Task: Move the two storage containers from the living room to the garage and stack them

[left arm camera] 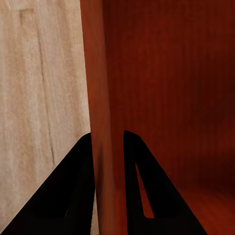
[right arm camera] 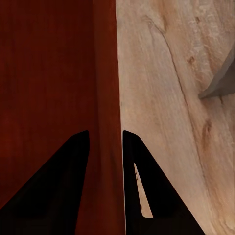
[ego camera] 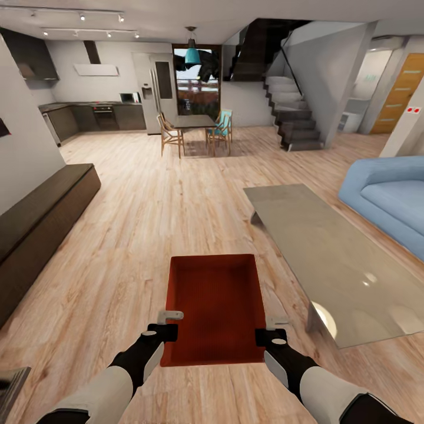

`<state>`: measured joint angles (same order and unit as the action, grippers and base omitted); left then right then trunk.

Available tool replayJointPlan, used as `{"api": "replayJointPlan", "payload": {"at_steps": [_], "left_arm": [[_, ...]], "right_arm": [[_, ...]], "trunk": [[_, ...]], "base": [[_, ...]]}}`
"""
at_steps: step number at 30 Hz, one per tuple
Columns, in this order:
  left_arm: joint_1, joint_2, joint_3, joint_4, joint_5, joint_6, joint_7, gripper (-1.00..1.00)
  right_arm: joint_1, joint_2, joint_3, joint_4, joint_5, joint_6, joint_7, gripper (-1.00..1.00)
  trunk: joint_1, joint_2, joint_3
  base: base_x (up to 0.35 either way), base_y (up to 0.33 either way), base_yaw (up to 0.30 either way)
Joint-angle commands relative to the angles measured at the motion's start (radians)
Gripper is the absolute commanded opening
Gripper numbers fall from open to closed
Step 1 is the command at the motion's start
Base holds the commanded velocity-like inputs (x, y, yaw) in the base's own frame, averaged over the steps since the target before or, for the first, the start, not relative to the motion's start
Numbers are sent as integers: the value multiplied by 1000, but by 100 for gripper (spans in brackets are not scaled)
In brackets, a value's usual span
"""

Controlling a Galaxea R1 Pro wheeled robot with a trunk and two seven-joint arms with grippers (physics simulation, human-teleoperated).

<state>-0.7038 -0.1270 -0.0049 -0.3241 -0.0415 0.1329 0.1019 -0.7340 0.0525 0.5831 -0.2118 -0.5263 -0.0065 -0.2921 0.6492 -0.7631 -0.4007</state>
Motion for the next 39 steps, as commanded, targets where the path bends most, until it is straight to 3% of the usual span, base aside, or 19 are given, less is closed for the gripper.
{"api": "replayJointPlan", "payload": {"at_steps": [1,24,39], "left_arm": [[0,0,2,-3,-23,8,10,-100],[0,0,2,-3,-23,7,7,-100],[0,0,0,-3,-24,7,1,-100]], "right_arm": [[-1,0,2,2,-8,-3,-15,-100],[-1,0,3,3,-8,0,-15,-100],[-1,0,4,3,-8,0,-15,-100]], "trunk": [[0,-1,-1],[0,-1,-1],[0,-1,-1]], "base": [[0,0,293],[8,0,24],[294,0,0]]}}
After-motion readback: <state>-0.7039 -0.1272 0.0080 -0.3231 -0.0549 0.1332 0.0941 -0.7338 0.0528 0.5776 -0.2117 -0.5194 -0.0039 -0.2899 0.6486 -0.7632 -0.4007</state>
